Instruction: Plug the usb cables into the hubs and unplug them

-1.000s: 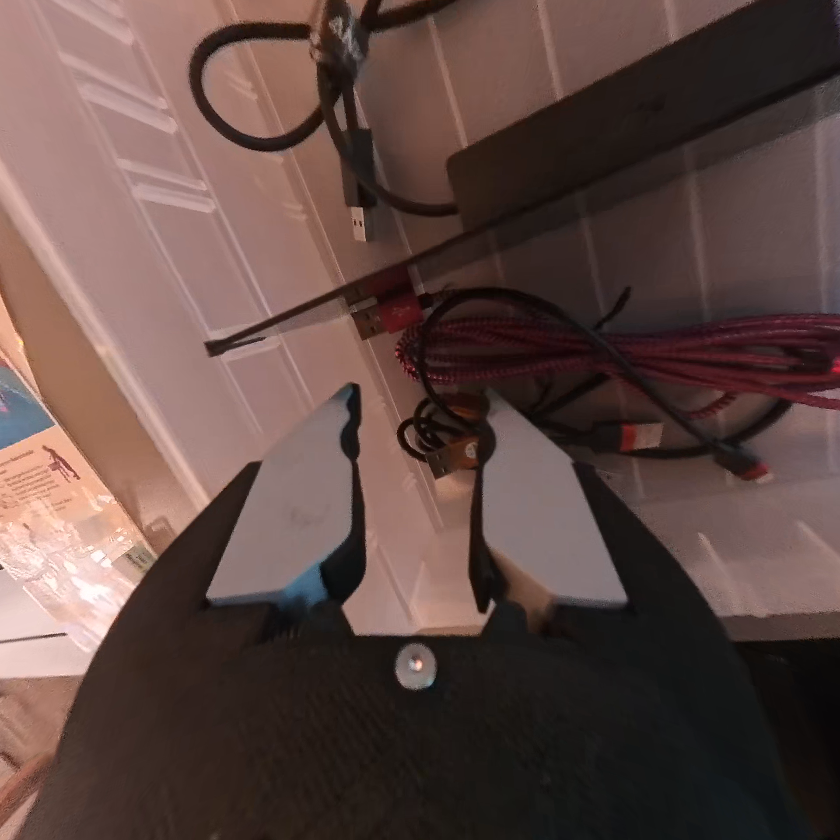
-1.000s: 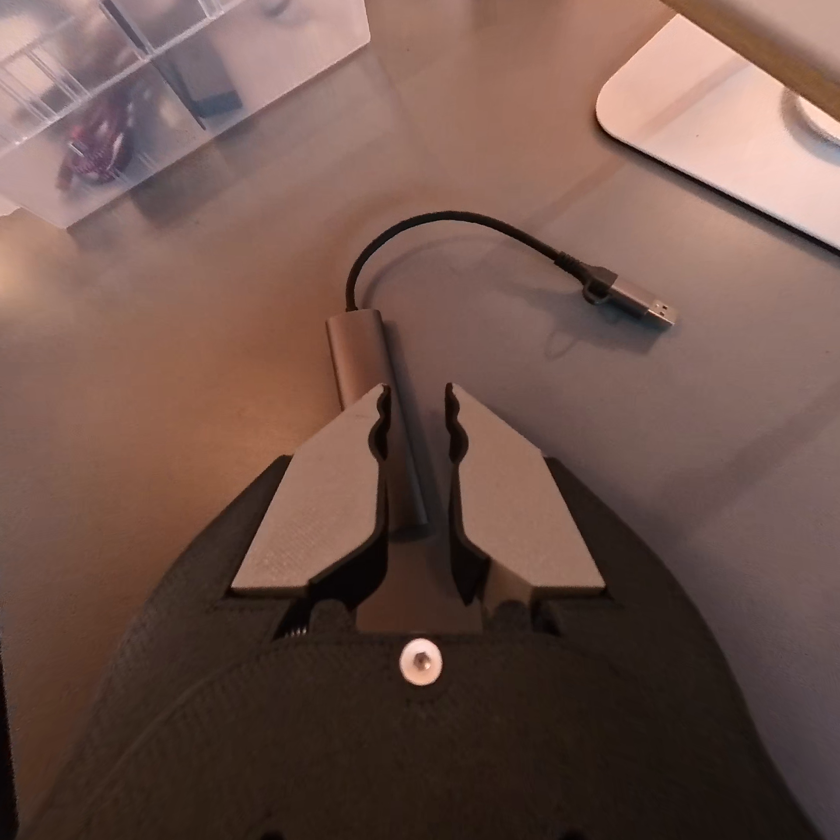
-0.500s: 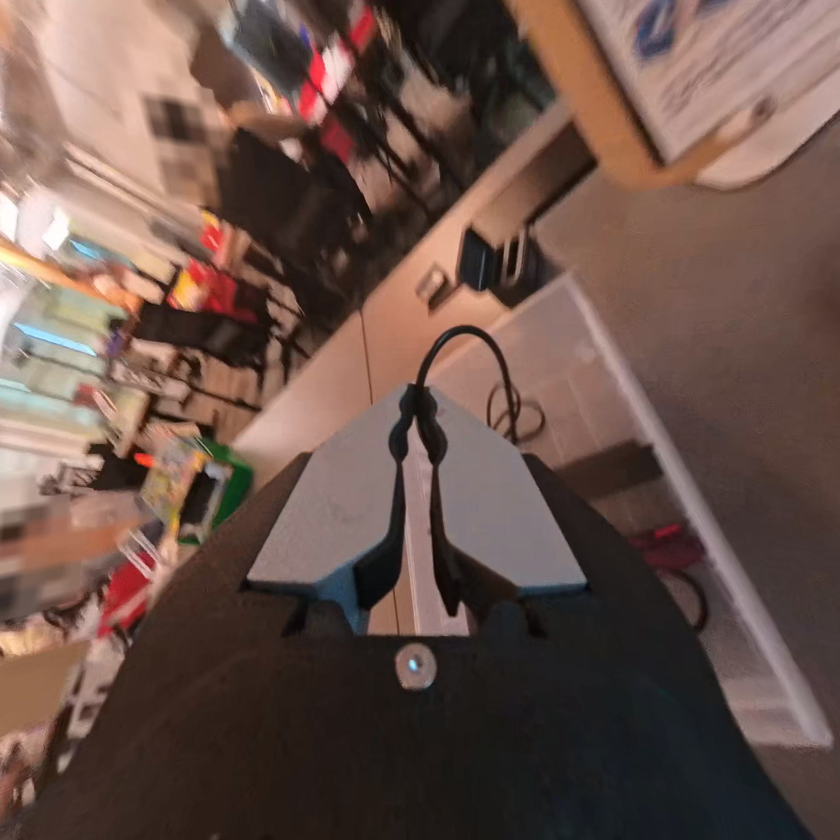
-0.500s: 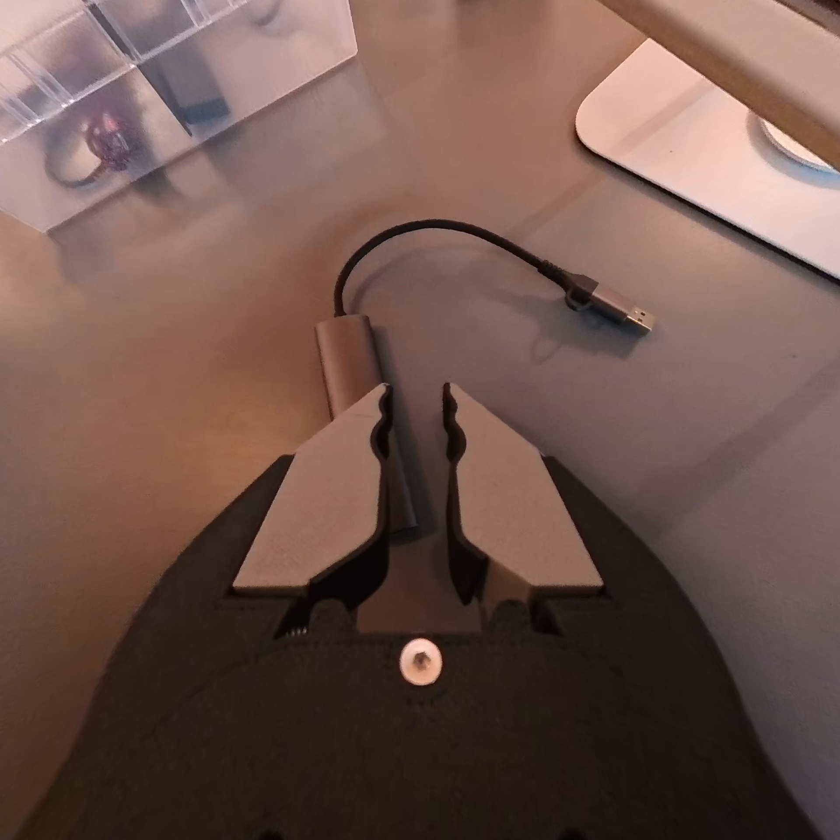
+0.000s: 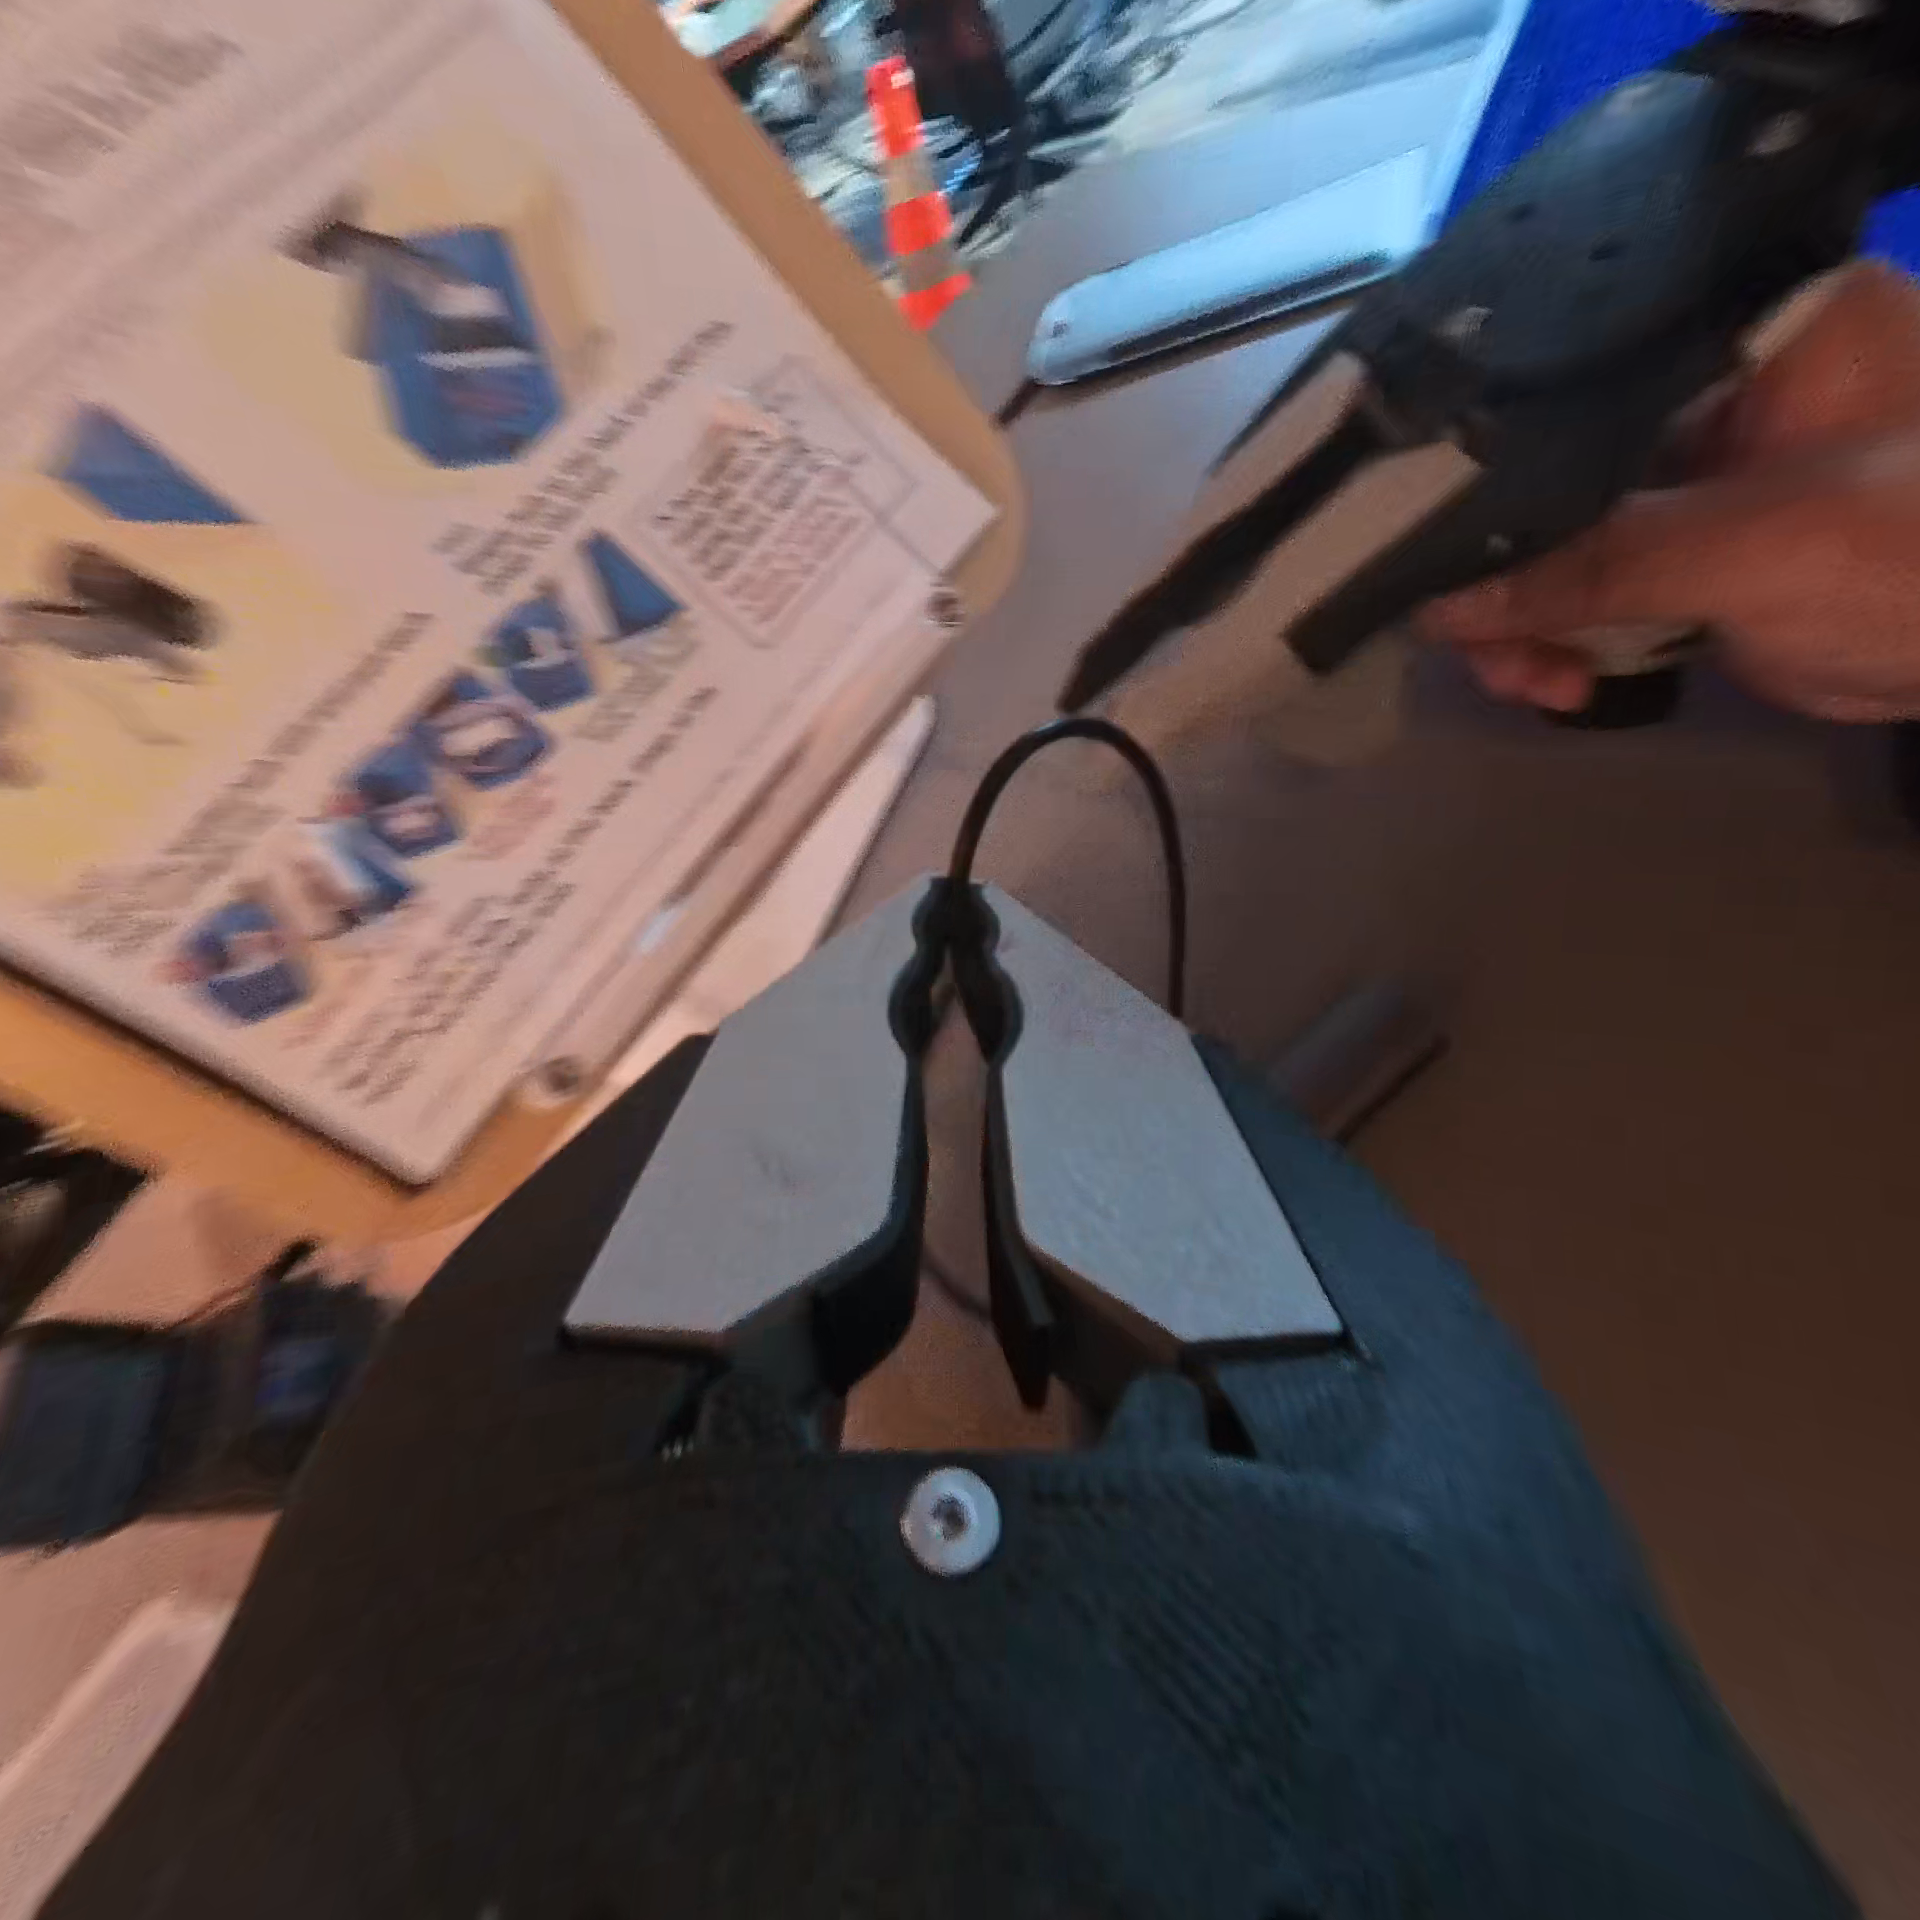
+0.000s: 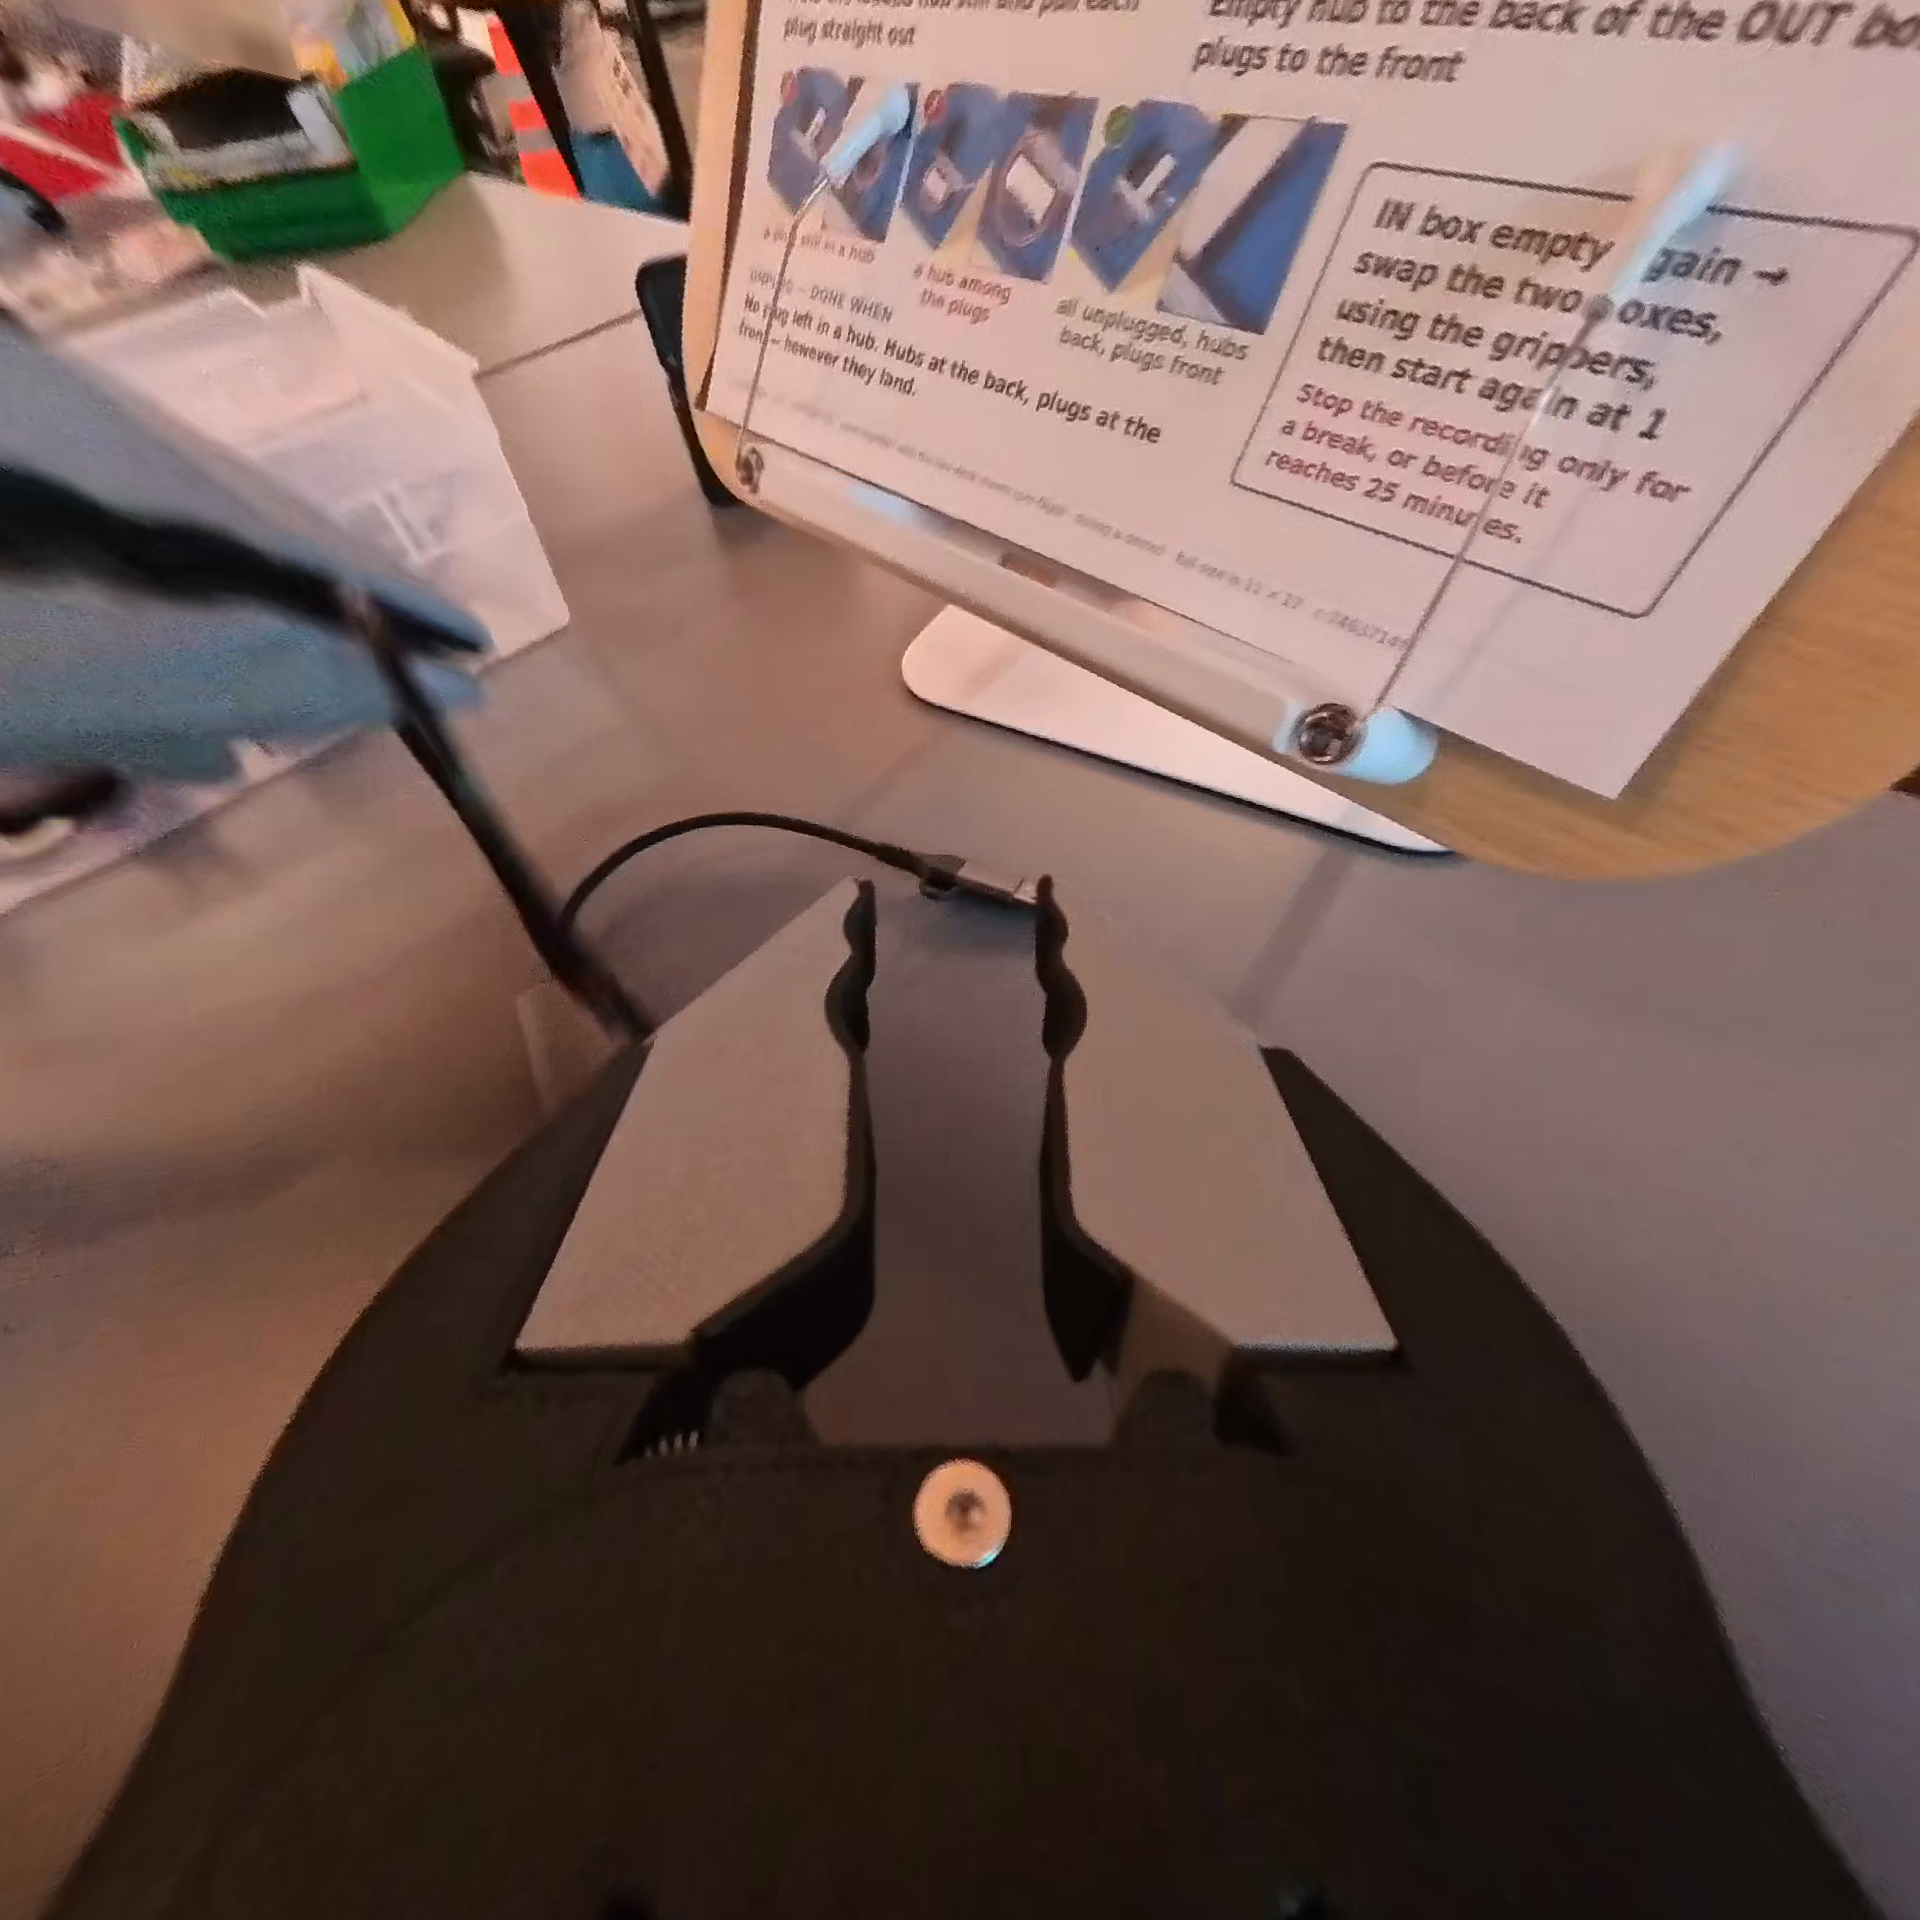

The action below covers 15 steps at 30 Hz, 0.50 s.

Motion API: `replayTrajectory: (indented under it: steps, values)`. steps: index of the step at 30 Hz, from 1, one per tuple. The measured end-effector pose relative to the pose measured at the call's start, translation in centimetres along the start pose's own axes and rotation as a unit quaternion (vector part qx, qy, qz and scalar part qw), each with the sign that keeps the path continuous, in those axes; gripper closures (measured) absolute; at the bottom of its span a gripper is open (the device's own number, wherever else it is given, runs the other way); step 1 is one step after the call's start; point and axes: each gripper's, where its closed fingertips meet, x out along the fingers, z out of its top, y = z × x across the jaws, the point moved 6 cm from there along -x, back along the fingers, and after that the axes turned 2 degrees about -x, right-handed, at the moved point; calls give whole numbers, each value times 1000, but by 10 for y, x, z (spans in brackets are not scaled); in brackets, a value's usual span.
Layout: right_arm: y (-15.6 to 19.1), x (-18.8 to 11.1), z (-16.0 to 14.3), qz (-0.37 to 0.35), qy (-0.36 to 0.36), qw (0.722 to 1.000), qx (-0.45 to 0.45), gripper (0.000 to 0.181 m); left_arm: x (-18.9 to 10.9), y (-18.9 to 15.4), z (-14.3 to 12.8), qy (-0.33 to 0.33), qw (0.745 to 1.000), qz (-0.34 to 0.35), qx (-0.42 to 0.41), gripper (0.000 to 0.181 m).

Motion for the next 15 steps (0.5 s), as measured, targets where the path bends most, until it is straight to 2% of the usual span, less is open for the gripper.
replayTrajectory:
  steps: [3, 10, 15]
  values:
    - [0, 1, -1, 45, -15, 998, 35, 149, 14, -15, -17, -6, 998, -55, -33, 181]
    - [20, -3, 9, 150, -66, 985, 58, 143, 17, -8, -34, 5, 993, -79, -91, 181]
    - [31, 5, -3, 200, -15, 979, 28, 142, 16, -1, -35, -4, 994, -59, -93, 180]
